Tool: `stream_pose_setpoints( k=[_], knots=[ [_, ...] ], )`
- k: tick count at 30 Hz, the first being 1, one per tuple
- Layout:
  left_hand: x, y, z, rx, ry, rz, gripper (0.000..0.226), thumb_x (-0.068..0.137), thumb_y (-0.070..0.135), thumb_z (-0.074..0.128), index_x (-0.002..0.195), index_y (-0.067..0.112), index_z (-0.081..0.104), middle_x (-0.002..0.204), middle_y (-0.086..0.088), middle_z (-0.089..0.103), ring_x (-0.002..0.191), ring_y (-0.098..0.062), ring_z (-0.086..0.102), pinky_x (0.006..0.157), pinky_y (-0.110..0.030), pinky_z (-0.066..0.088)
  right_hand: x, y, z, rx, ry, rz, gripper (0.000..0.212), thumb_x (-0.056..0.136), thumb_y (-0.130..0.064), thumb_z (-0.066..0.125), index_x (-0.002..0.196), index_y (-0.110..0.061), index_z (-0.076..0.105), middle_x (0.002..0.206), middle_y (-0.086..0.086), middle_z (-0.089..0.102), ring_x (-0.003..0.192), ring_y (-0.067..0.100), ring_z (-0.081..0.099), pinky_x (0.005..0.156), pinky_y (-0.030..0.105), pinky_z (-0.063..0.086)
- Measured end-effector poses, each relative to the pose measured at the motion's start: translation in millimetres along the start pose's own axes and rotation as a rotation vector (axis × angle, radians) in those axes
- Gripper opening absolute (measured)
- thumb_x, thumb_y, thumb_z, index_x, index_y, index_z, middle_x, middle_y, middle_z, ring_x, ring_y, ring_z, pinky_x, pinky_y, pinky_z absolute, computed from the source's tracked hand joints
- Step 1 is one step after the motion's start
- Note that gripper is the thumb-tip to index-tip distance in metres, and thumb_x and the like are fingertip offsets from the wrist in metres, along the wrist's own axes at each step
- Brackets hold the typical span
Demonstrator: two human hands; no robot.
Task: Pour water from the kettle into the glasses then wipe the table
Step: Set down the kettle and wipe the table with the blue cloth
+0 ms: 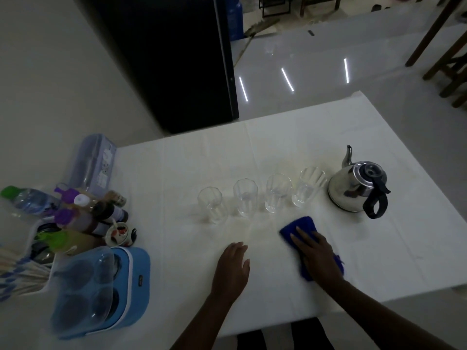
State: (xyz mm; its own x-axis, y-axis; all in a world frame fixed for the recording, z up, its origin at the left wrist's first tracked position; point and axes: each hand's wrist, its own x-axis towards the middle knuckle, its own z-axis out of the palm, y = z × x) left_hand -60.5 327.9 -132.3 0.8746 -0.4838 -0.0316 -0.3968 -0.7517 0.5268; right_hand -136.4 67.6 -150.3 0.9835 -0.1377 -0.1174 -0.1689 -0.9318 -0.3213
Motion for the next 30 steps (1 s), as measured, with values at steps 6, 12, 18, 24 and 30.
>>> stream_pose_setpoints(
  k=[6, 12, 18, 24, 30],
  knots=[
    [-2.4, 3.5, 1.1, -0.012, 0.000, -0.009, 0.038, 0.087, 0.018, 0.062, 0.125, 0.014, 0.058, 0.130, -0.004, 0.058, 0.124, -0.020, 0.049, 0.106, -0.028, 0.031, -4.5, -47.2, 18.5, 0.017, 0.044, 0.003, 0.062, 0.079, -0.017, 0.065, 0.134, -0.032, 0.042, 0.142, -0.004, 0.044, 0.122, 0.039, 0.045, 0.090, 0.051, 0.046],
    [-2.1, 2.7, 0.3, -0.009, 0.006, 0.014, 0.036, 0.086, 0.021, 0.059, 0.122, 0.015, 0.060, 0.128, -0.004, 0.059, 0.122, -0.022, 0.051, 0.105, -0.031, 0.034, -3.8, 8.0, -4.3, -0.072, 0.022, -0.067, 0.062, 0.082, -0.015, 0.057, 0.135, -0.037, 0.035, 0.143, -0.004, 0.041, 0.117, 0.039, 0.050, 0.087, 0.050, 0.049],
    [5.8, 8.0, 3.8, -0.016, 0.012, 0.029, 0.036, 0.088, 0.018, 0.063, 0.123, 0.013, 0.059, 0.128, -0.006, 0.059, 0.123, -0.022, 0.050, 0.105, -0.032, 0.036, 17.8, -58.4, -3.6, 0.090, -0.006, 0.229, 0.065, 0.083, -0.014, 0.059, 0.139, -0.033, 0.031, 0.151, -0.003, 0.029, 0.133, 0.036, 0.028, 0.103, 0.056, 0.033],
    [-3.1, 5.6, 0.6, -0.032, 0.034, -0.013, 0.037, 0.088, 0.020, 0.063, 0.125, 0.016, 0.058, 0.130, -0.003, 0.058, 0.124, -0.019, 0.049, 0.105, -0.029, 0.035, -16.0, -25.7, 3.6, -0.015, -0.102, -0.106, 0.082, 0.070, -0.022, 0.075, 0.137, -0.038, 0.030, 0.143, -0.005, 0.044, 0.118, 0.038, 0.050, 0.086, 0.051, 0.052],
    [-8.8, -21.1, -21.7, -0.036, 0.103, -0.114, 0.039, 0.087, 0.016, 0.064, 0.125, 0.010, 0.058, 0.129, -0.008, 0.058, 0.123, -0.024, 0.050, 0.104, -0.038, 0.041, 14.6, -60.0, 5.2, 0.031, 0.032, 0.270, 0.061, 0.075, -0.005, 0.067, 0.132, -0.016, 0.046, 0.144, 0.009, 0.042, 0.114, 0.041, 0.047, 0.077, 0.051, 0.052]
  ],
)
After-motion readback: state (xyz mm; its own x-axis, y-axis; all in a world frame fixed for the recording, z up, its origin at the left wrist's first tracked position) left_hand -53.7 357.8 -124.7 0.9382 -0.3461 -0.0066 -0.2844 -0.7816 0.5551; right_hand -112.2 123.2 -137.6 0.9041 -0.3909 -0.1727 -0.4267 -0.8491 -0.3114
